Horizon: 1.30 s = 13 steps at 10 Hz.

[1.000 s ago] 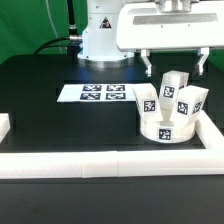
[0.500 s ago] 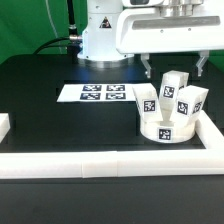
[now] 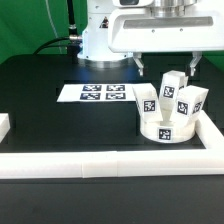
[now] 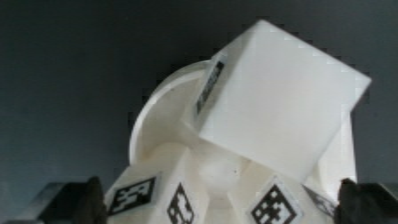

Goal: Assemble stool

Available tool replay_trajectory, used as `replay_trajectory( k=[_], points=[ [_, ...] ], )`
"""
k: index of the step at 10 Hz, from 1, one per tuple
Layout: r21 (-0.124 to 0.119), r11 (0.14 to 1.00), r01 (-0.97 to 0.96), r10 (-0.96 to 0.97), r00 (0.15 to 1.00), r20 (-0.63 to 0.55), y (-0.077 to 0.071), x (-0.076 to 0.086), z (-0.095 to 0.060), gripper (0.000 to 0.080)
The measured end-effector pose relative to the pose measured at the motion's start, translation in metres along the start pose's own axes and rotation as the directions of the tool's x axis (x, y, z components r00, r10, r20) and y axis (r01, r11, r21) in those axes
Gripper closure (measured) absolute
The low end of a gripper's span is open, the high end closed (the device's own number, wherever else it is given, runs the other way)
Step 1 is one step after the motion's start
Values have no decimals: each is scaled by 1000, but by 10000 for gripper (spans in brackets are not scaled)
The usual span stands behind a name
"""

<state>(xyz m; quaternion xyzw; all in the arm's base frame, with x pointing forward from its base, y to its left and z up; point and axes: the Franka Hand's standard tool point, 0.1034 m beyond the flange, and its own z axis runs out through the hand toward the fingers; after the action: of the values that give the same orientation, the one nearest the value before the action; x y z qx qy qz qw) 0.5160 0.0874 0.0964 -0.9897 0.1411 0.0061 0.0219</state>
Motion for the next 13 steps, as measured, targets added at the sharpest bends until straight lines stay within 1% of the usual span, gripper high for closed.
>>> replay_trajectory(
  k=[1,2,3,5,7,9,10,11,12,13],
  points=[
    [0,998,-66,66,998,1,0,0,0,150],
    [-4,967,-253,253,967,5,2,-3,2,150],
    [-6,935,-356,356,935,8,4,-4,4,150],
    [-7,849,-529,529,848,12,4,-7,5,150],
    [-10,798,-603,603,798,12,4,-7,6,150],
    [-18,693,-721,721,693,9,-6,-15,10,150],
    [-20,648,-762,762,648,0,-13,-22,16,150],
    [-24,654,-756,756,654,-2,-16,-24,18,150],
    [-24,666,-746,746,666,-2,-17,-24,17,150],
    [-23,680,-733,733,680,-1,-16,-22,17,274]
  ],
)
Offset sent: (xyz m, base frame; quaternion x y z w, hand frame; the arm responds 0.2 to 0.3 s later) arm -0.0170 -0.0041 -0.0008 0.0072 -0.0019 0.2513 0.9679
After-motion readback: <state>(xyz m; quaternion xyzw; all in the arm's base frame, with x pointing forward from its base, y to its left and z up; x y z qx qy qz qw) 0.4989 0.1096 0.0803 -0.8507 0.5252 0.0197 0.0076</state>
